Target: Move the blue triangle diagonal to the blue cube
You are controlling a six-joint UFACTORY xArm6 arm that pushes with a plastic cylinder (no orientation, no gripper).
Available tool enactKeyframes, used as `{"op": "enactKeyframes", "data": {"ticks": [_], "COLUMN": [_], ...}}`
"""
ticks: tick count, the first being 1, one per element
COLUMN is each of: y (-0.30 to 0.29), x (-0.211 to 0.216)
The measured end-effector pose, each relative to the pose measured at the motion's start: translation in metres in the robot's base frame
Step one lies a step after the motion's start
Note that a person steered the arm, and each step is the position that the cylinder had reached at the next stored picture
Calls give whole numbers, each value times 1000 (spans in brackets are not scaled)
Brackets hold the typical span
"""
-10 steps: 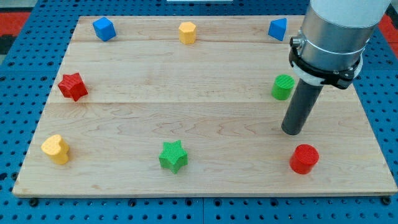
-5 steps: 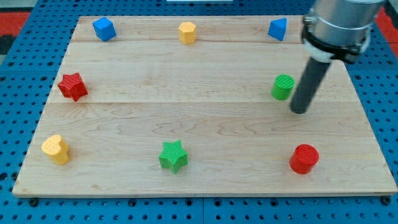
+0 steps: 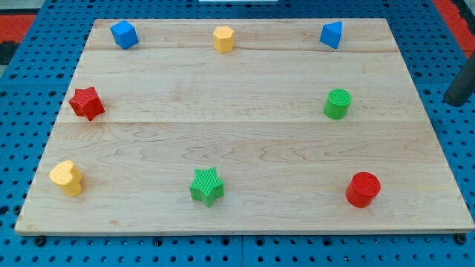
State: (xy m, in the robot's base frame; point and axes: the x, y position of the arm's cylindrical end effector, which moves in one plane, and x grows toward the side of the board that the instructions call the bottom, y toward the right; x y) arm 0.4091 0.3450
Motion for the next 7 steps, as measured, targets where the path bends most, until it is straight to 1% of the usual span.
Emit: {"op": "enactKeyframes", "data": {"ticks": [1,2,3,4,5,6,7], "y": [-1,-3,-38,-129,-201,-268,-312], "x": [-26,-132,-213,-209,-139,-78,-64]}}
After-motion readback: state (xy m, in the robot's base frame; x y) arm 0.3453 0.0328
